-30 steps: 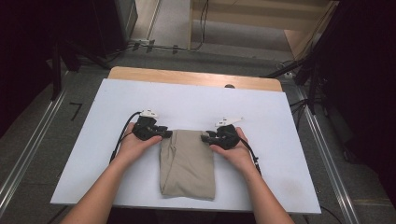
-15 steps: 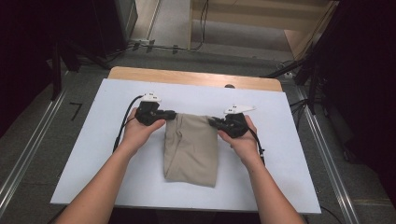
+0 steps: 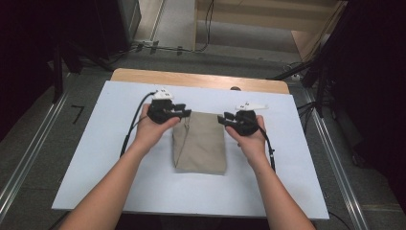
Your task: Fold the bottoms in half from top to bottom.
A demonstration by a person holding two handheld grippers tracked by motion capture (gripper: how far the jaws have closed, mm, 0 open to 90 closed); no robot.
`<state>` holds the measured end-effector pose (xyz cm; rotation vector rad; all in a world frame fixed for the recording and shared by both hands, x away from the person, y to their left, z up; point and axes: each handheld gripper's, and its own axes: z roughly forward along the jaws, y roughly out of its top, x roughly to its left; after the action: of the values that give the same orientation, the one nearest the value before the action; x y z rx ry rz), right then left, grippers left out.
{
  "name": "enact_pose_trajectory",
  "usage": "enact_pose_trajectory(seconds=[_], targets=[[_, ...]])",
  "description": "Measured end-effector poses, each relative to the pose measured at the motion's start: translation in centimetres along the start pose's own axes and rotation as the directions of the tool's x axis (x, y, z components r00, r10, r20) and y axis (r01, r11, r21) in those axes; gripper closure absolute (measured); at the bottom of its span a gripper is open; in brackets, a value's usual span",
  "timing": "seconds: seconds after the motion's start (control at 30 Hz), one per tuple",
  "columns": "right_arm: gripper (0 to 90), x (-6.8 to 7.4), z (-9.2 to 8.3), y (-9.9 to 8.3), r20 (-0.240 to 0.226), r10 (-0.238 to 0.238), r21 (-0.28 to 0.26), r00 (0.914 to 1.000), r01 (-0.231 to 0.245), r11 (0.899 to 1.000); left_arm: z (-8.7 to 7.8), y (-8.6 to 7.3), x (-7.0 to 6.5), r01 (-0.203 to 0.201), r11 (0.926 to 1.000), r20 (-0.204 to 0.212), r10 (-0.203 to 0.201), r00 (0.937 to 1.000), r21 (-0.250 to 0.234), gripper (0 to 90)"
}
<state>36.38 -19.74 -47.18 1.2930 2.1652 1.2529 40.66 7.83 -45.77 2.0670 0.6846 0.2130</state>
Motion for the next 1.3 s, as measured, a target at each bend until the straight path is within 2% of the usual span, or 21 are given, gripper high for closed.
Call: enact_pose_trajectory(seconds=[0.1, 0.13, 0.17, 0.2, 0.23, 0.27, 0.3, 0.33, 0.47, 0.57, 0.63, 0.67, 0.77, 0.9, 0.93, 0.97, 1.03, 1.07, 1.17, 1.23, 1.3], targets=[[74.6, 1.7, 0.7, -2.0, -0.037, -0.060, 0.055, 0.9975, 0.062, 0.997, 1.9, -2.2, -1.2, -0.018, 0.9940, -0.002, 0.018, 0.9998, 0.108, 73.7], [75.9, 2.3, 0.9, -3.0, -0.044, -0.084, 0.083, 0.9955, 0.088, 0.993, 2.4, -3.0, -1.2, -0.006, 0.9912, -0.016, 0.008, 0.9998, 0.132, 76.1], [77.0, 2.7, 1.1, -3.8, -0.048, -0.101, 0.106, 0.9938, 0.105, 0.989, 2.7, -3.8, -1.0, 0.019, 0.9906, -0.021, -0.016, 0.9996, 0.135, 78.1], [77.3, 2.9, 1.3, -4.6, -0.045, -0.107, 0.128, 0.9933, 0.111, 0.986, 2.7, -4.4, -0.7, 0.072, 0.9937, -0.006, -0.072, 0.9974, 0.086, 79.4], [77.3, 2.9, 1.3, -5.3, -0.040, -0.096, 0.123, 0.9946, 0.100, 0.987, 2.6, -4.6, -0.3, 0.116, 0.9903, 0.005, -0.117, 0.9931, 0.076, 80.5], [75.8, 2.8, 1.0, -5.7, -0.054, -0.065, 0.098, 0.9964, 0.070, 0.993, 2.4, -4.6, -0.2, 0.131, 0.9890, 0.011, -0.132, 0.9912, 0.070, 80.6], [69.9, 2.6, 0.7, -5.8, -0.065, -0.046, 0.083, 0.9968, 0.051, 0.995, 2.1, -4.5, -0.4, 0.119, 0.9914, -0.009, -0.119, 0.9929, 0.055, 75.8], [59.0, 2.5, 0.3, -5.8, -0.061, -0.036, 0.059, 0.9975, 0.040, 0.998, 1.8, -4.4, -0.5, 0.111, 0.9930, -0.006, -0.111, 0.9938, 0.040, 66.2], [38.5, 2.4, -1.5, -5.6, -0.074, -0.007, -0.010, 0.9972, 0.006, 1.000, -0.7, -4.2, -1.3, 0.117, 0.9915, 0.045, -0.114, 0.9924, -0.057, 45.2], [29.4, 2.3, -3.4, -5.9, -0.074, -0.024, -0.053, 0.9970, 0.020, 0.998, -2.9, -4.7, -1.9, 0.105, 0.9901, 0.075, -0.098, 0.9924, -0.093, 27.5], [21.6, 2.2, -4.4, -6.4, -0.066, -0.034, -0.062, 0.9973, 0.030, 0.998, -4.1, -5.4, -2.1, 0.095, 0.9902, 0.072, -0.088, 0.9936, -0.103, 15.2], [18.6, 2.1, -4.9, -6.7, -0.059, -0.030, -0.064, 0.9978, 0.026, 0.998, -4.8, -5.9, -2.1, 0.086, 0.9904, 0.092, -0.076, 0.9928, -0.109, 13.3], [12.8, 1.5, -6.3, -7.6, -0.065, -0.010, -0.091, 0.9979, 0.004, 0.996, -6.3, -7.3, -2.2, 0.081, 0.9896, 0.097, -0.069, 0.9929, -0.119, 5.9], [3.5, 1.0, -8.1, -8.7, -0.058, 0.003, -0.110, 0.9983, -0.009, 0.994, -8.5, -9.0, -2.1, 0.098, 0.9831, 0.107, -0.082, 0.9908, -0.154, 0.0], [0.0, 0.9, -8.5, -9.0, -0.058, 0.009, -0.113, 0.9983, -0.016, 0.993, -9.0, -9.5, -2.1, 0.098, 0.9819, 0.096, -0.083, 0.9919, -0.162, 0.0], [0.0, 0.8, -9.0, -9.2, -0.058, 0.007, -0.120, 0.9983, -0.014, 0.993, -9.5, -9.9, -2.2, 0.092, 0.9813, 0.082, -0.079, 0.9935, -0.169, 0.0], [0.0, 0.6, -10.0, -9.8, -0.053, 0.010, -0.128, 0.9986, -0.017, 0.992, -10.5, -10.9, -2.3, 0.096, 0.9805, 0.088, -0.081, 0.9928, -0.172, 0.0], [0.0, 0.4, -10.5, -10.1, -0.049, 0.014, -0.134, 0.9987, -0.021, 0.991, -11.0, -11.4, -2.4, 0.091, 0.9803, 0.069, -0.080, 0.9944, -0.175, 0.0], [0.0, -0.1, -12.0, -11.5, -0.047, 0.039, -0.152, 0.9981, -0.046, 0.987, -12.4, -13.1, -2.3, 0.121, 0.9744, 0.092, -0.105, 0.9902, -0.189, 0.0], [0.0, -0.5, -12.8, -12.3, -0.039, 0.045, -0.146, 0.9982, -0.050, 0.988, -13.3, -13.9, -2.1, 0.130, 0.9736, 0.091, -0.114, 0.9893, -0.188, 0.0], [0.0, -0.9, -13.5, -13.1, -0.037, 0.049, -0.154, 0.9981, -0.054, 0.987, -14.3, -14.4, -2.1, 0.128, 0.9711, 0.068, -0.117, 0.9908, -0.201, 0.0]])
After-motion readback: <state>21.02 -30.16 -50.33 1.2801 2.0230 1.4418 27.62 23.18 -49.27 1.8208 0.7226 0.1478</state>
